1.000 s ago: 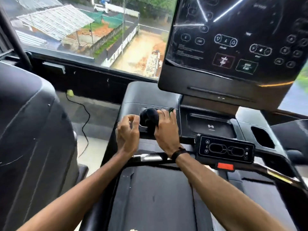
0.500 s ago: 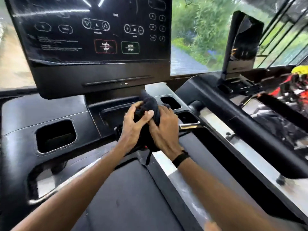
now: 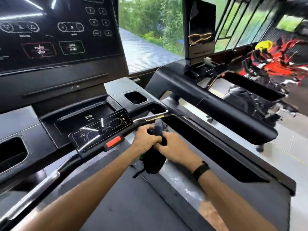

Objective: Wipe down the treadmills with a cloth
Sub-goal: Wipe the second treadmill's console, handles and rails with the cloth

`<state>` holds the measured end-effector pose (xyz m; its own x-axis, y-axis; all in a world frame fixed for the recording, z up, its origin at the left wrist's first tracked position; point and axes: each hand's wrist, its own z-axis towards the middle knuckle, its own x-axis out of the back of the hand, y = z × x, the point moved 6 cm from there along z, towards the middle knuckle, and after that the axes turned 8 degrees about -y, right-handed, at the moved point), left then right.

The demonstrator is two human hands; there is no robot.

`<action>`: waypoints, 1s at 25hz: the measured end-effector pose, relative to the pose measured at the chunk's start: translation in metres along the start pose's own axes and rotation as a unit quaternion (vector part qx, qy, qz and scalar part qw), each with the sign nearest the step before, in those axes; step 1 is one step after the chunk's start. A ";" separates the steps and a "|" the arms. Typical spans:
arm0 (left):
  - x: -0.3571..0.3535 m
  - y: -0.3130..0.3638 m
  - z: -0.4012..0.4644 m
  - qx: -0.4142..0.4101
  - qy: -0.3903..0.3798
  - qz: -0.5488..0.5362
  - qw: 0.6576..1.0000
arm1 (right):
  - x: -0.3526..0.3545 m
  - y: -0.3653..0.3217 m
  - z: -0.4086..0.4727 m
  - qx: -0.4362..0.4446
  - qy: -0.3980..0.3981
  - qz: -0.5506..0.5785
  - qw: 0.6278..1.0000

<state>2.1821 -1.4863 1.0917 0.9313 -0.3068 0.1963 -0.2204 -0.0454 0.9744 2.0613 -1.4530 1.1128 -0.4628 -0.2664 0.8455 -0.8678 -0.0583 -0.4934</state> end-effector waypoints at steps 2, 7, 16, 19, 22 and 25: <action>-0.027 -0.002 0.005 0.022 -0.031 0.081 0.996 | 0.018 0.029 -0.017 -0.050 -0.047 -0.057 0.996; -0.136 0.012 -0.004 0.026 -0.164 0.248 0.954 | 0.037 0.138 -0.078 -0.058 -0.053 -0.042 0.996; -0.297 0.046 0.001 -0.052 -0.235 0.326 0.914 | 0.056 0.313 -0.168 -0.078 -0.020 0.039 0.996; -0.325 0.033 0.007 -0.032 -0.253 0.355 0.899 | 0.062 0.342 -0.184 -0.080 0.004 0.044 0.996; -0.343 0.023 0.016 -0.002 -0.306 0.289 0.907 | 0.065 0.367 -0.183 -0.082 0.029 0.069 0.994; -0.342 0.016 0.033 0.020 -0.325 0.200 0.924 | 0.061 0.391 -0.175 -0.090 0.041 0.123 0.988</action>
<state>1.8502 -1.4129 1.0365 0.4043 -0.8126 0.4198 -0.5314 0.1649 0.8309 1.6618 -1.3239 1.0069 -0.6699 -0.1721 0.7222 -0.7423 0.1718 -0.6476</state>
